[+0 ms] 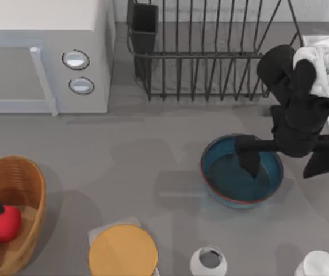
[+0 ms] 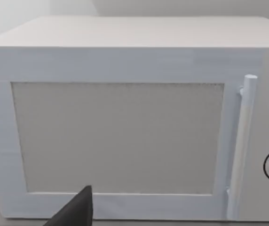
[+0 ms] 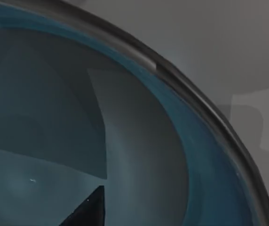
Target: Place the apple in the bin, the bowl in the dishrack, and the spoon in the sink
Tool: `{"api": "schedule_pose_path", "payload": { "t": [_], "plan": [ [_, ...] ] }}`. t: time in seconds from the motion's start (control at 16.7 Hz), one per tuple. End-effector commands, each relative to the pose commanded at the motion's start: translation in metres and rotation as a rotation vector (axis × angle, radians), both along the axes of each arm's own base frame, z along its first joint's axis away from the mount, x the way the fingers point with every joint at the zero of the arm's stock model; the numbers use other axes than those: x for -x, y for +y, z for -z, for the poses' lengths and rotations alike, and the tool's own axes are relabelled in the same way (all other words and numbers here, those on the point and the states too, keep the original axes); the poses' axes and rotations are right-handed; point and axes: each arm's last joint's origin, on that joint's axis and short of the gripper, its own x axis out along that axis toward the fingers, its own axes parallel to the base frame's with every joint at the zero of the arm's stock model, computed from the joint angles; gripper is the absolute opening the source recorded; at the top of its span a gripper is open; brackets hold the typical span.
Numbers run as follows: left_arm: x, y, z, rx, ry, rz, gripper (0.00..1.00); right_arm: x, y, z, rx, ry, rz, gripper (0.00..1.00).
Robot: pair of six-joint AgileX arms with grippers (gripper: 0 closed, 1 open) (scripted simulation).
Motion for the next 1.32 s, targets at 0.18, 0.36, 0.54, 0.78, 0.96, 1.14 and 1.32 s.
{"api": "schedule_pose_path", "payload": {
  "t": [0.18, 0.36, 0.54, 0.78, 0.96, 1.14, 1.32],
  "plan": [
    [0.0, 0.0, 0.0, 0.0, 0.0, 0.0, 1.0, 0.0, 0.0, 0.0, 0.0, 0.0, 0.0, 0.55],
    [0.0, 0.0, 0.0, 0.0, 0.0, 0.0, 1.0, 0.0, 0.0, 0.0, 0.0, 0.0, 0.0, 0.32],
    [0.0, 0.0, 0.0, 0.0, 0.0, 0.0, 1.0, 0.0, 0.0, 0.0, 0.0, 0.0, 0.0, 0.1],
    [0.0, 0.0, 0.0, 0.0, 0.0, 0.0, 1.0, 0.0, 0.0, 0.0, 0.0, 0.0, 0.0, 0.0],
    [0.0, 0.0, 0.0, 0.0, 0.0, 0.0, 1.0, 0.0, 0.0, 0.0, 0.0, 0.0, 0.0, 0.0],
    [0.0, 0.0, 0.0, 0.0, 0.0, 0.0, 1.0, 0.0, 0.0, -0.001, 0.0, -0.002, 0.001, 0.0],
    [0.0, 0.0, 0.0, 0.0, 0.0, 0.0, 1.0, -0.003, 0.001, -0.014, -0.005, -0.013, 0.001, 0.0]
  ]
}}
